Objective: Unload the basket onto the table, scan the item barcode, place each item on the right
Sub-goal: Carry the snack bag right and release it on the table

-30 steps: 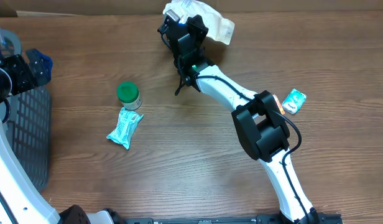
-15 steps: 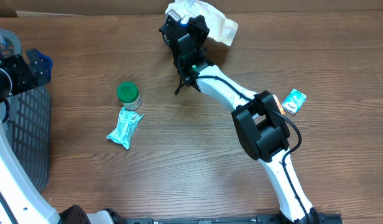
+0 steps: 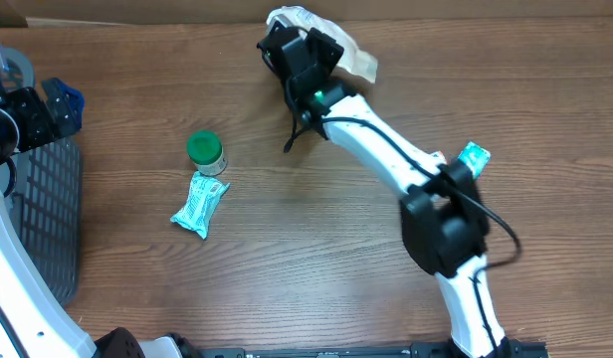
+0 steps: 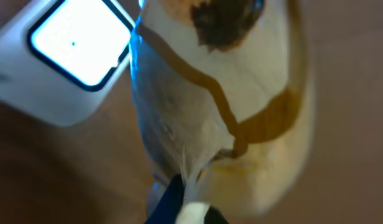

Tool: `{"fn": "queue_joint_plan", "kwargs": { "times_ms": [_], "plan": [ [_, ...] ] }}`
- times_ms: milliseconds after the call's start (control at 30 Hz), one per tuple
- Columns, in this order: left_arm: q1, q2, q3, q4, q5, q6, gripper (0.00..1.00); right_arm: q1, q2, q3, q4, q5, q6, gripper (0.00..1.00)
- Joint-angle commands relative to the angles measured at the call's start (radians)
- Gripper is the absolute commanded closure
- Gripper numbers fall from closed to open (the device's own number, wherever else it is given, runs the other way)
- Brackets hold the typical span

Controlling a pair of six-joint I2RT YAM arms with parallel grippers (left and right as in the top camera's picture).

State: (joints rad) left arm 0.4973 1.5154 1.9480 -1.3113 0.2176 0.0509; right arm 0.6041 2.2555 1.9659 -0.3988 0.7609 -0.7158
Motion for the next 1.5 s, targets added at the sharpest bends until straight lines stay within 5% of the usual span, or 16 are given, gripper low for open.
{"fn": "queue_joint_plan", "kwargs": {
  "times_ms": [0,233,533,733,1100,1200,1233,1467],
  "plan": [
    [-0.007,0.001,0.003,0.003,0.011,-0.013,0.01,0.005,-0.166,0.01,-0.129,-0.182,0.32,0.96],
    [-0.007,0.001,0.003,0.003,0.011,-0.013,0.01,-0.028,-0.348,0.01,-0.51,-0.796,0.673,0.96],
    [-0.007,0.001,0.003,0.003,0.011,-0.013,0.0,-0.23,-0.409,-0.007,-0.902,-0.949,0.881,0.96],
    [-0.007,0.001,0.003,0.003,0.011,-0.013,0.0,-0.438,-0.409,-0.201,-0.887,-0.951,0.98,0.96],
    [-0.007,0.001,0.003,0.002,0.011,-0.013,0.0,-0.753,-0.409,-0.584,-0.602,-1.096,0.997,0.95],
    [-0.007,0.001,0.003,0.003,0.011,-0.013,0.0,-0.797,-0.409,-0.625,-0.595,-1.096,0.996,0.65],
    [-0.007,0.001,0.003,0.003,0.011,-0.013,0.0,-0.811,-0.409,-0.633,-0.604,-1.095,0.996,0.44],
    [-0.007,0.001,0.003,0.003,0.011,-0.013,0.0,-0.832,-0.409,-0.619,-0.669,-1.103,0.965,0.32]
  ]
}}
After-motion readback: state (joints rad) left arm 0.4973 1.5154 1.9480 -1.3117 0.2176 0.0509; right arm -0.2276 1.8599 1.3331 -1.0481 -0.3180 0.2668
